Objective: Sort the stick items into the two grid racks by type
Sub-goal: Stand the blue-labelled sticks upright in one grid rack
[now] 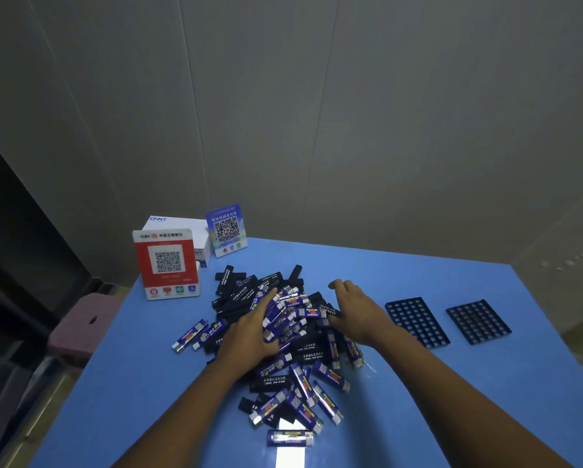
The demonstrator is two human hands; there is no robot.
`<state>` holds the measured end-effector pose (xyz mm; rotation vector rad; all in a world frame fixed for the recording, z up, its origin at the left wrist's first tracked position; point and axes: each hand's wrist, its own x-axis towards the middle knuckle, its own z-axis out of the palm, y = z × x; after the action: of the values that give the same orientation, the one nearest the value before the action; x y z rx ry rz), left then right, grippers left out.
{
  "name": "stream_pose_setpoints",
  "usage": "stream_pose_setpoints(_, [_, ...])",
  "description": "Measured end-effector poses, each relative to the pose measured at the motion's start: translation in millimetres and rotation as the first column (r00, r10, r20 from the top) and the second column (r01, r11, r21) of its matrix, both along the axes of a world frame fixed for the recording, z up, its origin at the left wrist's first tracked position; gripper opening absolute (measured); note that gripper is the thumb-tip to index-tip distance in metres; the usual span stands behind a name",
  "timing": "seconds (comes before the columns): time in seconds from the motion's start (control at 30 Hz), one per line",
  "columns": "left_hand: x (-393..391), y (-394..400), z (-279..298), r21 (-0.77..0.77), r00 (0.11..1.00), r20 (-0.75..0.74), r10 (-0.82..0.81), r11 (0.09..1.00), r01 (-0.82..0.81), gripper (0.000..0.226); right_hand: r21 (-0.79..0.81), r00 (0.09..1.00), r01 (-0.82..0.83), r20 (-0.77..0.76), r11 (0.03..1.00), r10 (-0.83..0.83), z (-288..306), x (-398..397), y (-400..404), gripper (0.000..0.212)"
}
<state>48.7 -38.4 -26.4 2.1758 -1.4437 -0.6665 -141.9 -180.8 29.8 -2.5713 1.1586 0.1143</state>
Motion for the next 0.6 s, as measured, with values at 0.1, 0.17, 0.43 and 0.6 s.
stream_pose_setpoints(0.1, [7, 1, 0, -0.011, 0.998, -0.065, -0.004, 1.000, 0.003, 0.104, -0.006, 1.000, 0.012, 0.008, 1.000, -0.012, 3, 3, 1, 0.060])
stream_pose_setpoints(0.17, [10, 2, -1, -0.020, 0.996, -0.090, 0.001, 1.000, -0.003, 0.101, -0.013, 1.000, 0.015, 0.011, 1.000, -0.015, 5, 5, 1, 0.060])
stream_pose_setpoints(0.43, [12, -3, 11, -0.152, 0.993, -0.110, 0.046, 0.986, -0.062, 0.093, -0.032, 0.999, 0.021, 0.044, 0.999, -0.019, 13, 2, 0, 0.059])
stream_pose_setpoints(0.6, [7, -12, 24, -0.212, 0.983, -0.182, 0.024, 0.975, -0.063, 0.090, -0.034, 0.997, 0.038, 0.064, 0.999, -0.036, 22, -8, -4, 0.058])
